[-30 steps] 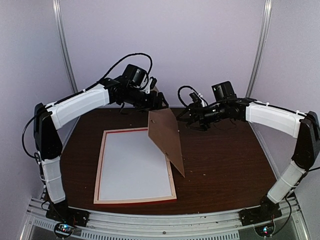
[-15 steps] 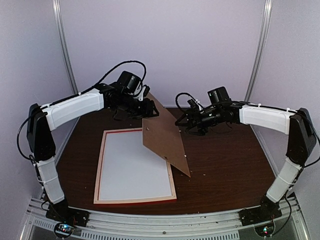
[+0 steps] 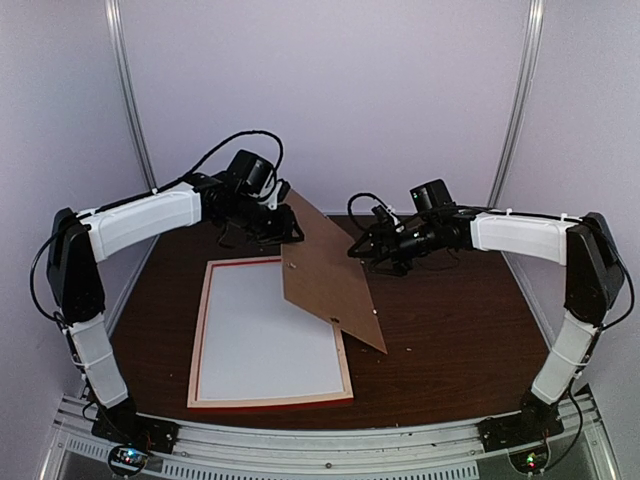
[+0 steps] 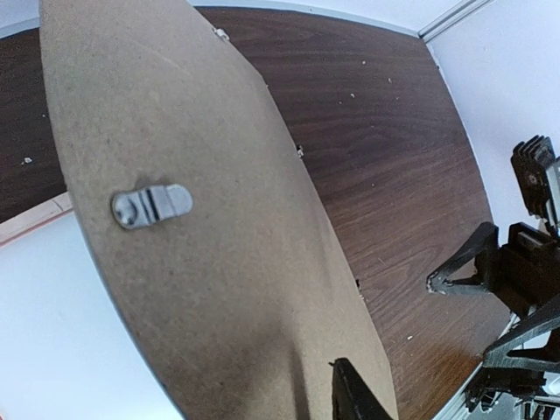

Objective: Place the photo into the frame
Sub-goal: Pick up the backboard from the center of the board.

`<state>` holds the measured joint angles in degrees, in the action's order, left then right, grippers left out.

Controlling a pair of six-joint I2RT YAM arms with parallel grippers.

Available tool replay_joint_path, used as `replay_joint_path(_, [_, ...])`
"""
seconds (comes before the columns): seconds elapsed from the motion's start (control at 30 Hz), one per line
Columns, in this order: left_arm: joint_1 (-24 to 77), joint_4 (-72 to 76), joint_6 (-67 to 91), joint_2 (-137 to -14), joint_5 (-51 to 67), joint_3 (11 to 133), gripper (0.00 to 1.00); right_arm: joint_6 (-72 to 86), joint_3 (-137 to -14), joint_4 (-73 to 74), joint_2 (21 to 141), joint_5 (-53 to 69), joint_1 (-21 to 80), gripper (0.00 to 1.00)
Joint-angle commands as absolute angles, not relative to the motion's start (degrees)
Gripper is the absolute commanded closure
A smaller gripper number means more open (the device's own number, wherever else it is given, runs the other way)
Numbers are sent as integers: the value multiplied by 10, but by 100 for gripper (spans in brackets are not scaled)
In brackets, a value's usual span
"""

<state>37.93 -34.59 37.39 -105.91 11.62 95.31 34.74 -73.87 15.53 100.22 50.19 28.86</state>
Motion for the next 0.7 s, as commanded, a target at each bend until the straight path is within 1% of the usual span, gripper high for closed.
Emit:
replay_joint_path(0.0, [369, -309, 378, -1033, 137, 936, 69, 346, -733, 141, 1012, 509, 282, 9])
replay_joint_path(0.1, [363, -300, 383, -1028, 144, 921, 74, 345, -731, 138, 1015, 510, 279, 10])
replay_joint_path(0.33, [356, -270, 396, -1004, 151, 876, 84, 337, -719, 144, 1011, 507, 262, 10])
replay_joint_path(0.37, [355, -262, 399, -999, 153, 866, 86, 335, -717, 149, 1009, 505, 259, 10])
replay_joint_path(0.43, [353, -240, 407, -988, 159, 839, 97, 327, -715, 159, 1004, 500, 252, 10])
replay_joint_path(0.47, [352, -226, 413, -983, 161, 825, 100, 324, -715, 162, 1003, 497, 249, 10])
replay_joint_path(0.67, [345, -131, 450, -940, 187, 747, 100, 315, -710, 173, 1002, 492, 240, 10])
